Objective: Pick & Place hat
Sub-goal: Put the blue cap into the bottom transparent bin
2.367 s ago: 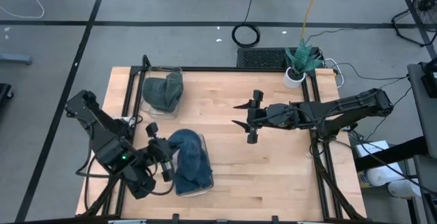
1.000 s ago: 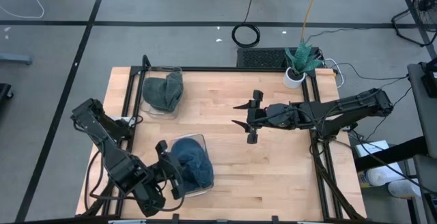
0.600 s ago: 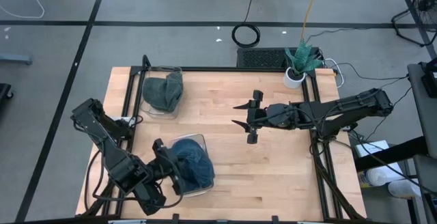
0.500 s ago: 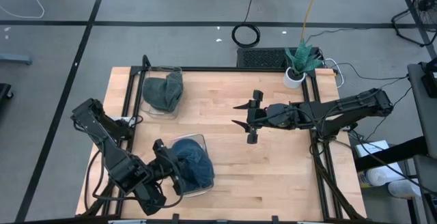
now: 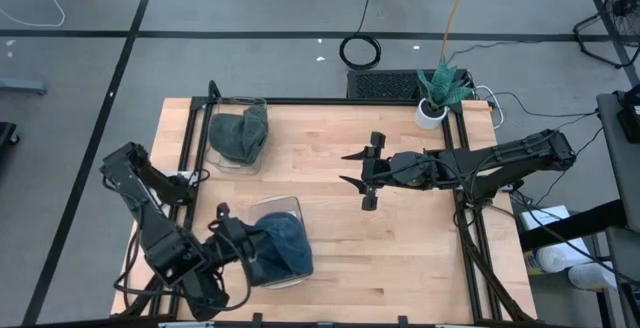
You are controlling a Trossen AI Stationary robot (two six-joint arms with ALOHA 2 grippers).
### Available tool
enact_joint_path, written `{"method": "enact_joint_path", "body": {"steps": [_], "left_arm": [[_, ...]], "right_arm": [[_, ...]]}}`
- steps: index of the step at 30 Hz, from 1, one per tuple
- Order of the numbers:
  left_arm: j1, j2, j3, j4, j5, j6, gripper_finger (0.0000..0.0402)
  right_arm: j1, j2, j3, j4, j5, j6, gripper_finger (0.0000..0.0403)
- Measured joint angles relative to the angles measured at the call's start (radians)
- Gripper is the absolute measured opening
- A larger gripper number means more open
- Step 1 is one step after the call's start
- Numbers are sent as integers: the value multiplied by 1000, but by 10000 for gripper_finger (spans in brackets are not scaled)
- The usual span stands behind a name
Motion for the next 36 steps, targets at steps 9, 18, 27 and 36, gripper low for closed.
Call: {"method": "enact_joint_path", "body": {"steps": [9,18,27,36], "left_arm": [[0,1,-69,-82,1,-225,4],[27,1,-132,-191,168,-412,4],[34,1,-230,-352,163,-657,4],[63,1,-230,-345,144,-628,10]], "right_arm": [[0,0,0,0,0,0,198],[0,0,0,0,0,0,199],[0,0,0,1,0,0,198],[-2,21,-46,1,-78,68,197]]}}
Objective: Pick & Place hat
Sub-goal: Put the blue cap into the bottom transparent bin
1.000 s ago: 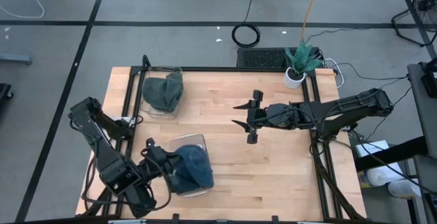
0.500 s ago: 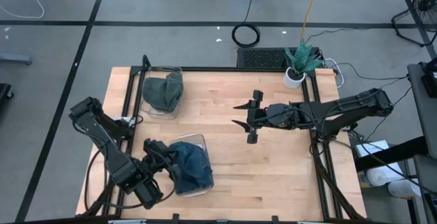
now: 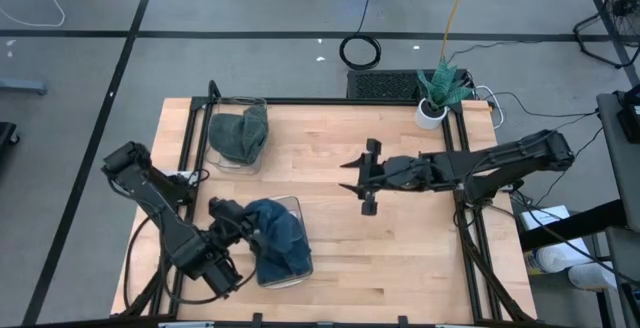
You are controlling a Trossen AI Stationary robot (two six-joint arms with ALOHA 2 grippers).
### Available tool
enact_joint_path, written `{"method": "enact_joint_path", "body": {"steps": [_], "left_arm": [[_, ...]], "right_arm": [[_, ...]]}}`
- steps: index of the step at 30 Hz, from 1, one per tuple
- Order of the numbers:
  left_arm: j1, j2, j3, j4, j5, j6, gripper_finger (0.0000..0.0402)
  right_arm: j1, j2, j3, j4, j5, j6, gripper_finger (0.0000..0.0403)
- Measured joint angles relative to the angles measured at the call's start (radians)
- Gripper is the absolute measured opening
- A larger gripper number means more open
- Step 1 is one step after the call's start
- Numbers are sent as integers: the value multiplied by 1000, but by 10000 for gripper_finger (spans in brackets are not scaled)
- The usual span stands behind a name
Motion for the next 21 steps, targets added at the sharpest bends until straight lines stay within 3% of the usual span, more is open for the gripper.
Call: {"method": "enact_joint_path", "body": {"steps": [5,11,17,21], "left_arm": [[48,0,0,80,111,134,34],[69,0,0,178,105,438,77],[69,0,0,232,43,609,170],[79,-4,6,238,40,647,238]], "right_arm": [[0,10,-133,189,-3,-63,202],[10,10,-192,321,-22,-67,226],[47,15,-192,406,-189,23,255],[97,57,-192,478,-212,27,264]]}}
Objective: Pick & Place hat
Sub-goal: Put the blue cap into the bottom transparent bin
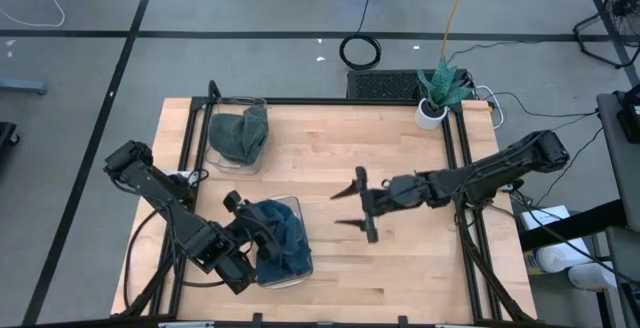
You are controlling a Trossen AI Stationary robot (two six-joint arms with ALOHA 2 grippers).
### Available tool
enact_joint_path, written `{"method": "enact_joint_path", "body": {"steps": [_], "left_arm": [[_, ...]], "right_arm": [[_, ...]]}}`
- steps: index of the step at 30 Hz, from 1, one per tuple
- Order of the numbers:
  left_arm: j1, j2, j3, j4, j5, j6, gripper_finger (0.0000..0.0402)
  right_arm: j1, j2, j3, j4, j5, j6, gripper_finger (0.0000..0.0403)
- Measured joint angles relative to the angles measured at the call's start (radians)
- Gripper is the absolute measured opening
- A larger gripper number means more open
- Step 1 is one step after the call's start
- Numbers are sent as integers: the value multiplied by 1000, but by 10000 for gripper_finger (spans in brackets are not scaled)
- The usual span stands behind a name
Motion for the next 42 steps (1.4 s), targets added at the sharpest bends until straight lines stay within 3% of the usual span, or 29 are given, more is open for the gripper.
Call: {"method": "enact_joint_path", "body": {"steps": [7,11,15,18,22,32,42], "left_arm": [[-3,-23,46,9,-68,98,313],[-24,-32,59,50,-145,200,338],[-40,-32,59,52,-131,200,353],[-57,-32,59,62,-142,190,359],[-104,-40,59,80,-229,192,359],[-103,-51,58,-32,-183,40,352],[-64,-51,58,-30,-181,46,351]], "right_arm": [[66,162,4,201,2,-70,265],[78,221,55,212,88,-74,265],[79,247,116,145,120,-116,265],[81,244,159,89,118,-118,265],[81,245,172,58,111,-107,265],[81,245,192,75,106,-107,265],[80,308,401,-206,101,-43,266]]}}
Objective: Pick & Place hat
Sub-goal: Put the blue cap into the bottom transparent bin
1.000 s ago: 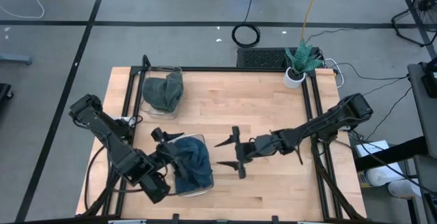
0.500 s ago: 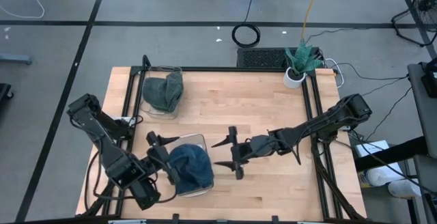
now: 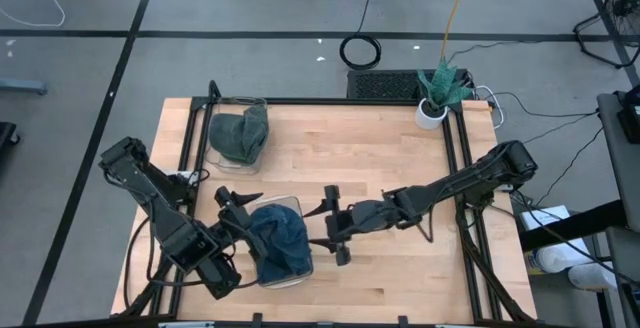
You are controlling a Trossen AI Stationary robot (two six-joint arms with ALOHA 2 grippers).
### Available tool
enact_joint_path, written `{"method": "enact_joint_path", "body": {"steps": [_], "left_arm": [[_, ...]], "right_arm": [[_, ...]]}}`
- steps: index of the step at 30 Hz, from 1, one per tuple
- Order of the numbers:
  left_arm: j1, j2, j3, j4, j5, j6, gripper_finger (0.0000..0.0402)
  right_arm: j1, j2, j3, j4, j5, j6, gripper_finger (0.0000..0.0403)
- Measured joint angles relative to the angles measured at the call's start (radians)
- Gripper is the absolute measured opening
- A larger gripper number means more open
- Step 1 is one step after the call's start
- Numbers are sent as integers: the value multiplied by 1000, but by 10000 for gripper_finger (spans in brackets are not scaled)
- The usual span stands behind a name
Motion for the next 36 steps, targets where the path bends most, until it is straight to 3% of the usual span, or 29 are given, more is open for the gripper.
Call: {"method": "enact_joint_path", "body": {"steps": [5,12,19,24,29,36], "left_arm": [[12,0,0,2,0,2,351],[12,0,0,5,-1,12,351],[12,0,0,7,-25,3,351],[12,0,0,8,-25,3,351],[5,0,0,11,-27,-6,351],[-35,-33,0,40,-43,16,351]], "right_arm": [[-21,65,70,-14,-78,35,266],[-55,110,74,15,-107,105,266],[-90,142,73,8,-207,162,252],[-92,177,73,-2,-206,89,176],[-101,199,73,-7,-208,-14,28],[-99,199,73,-15,-211,-186,1]]}}
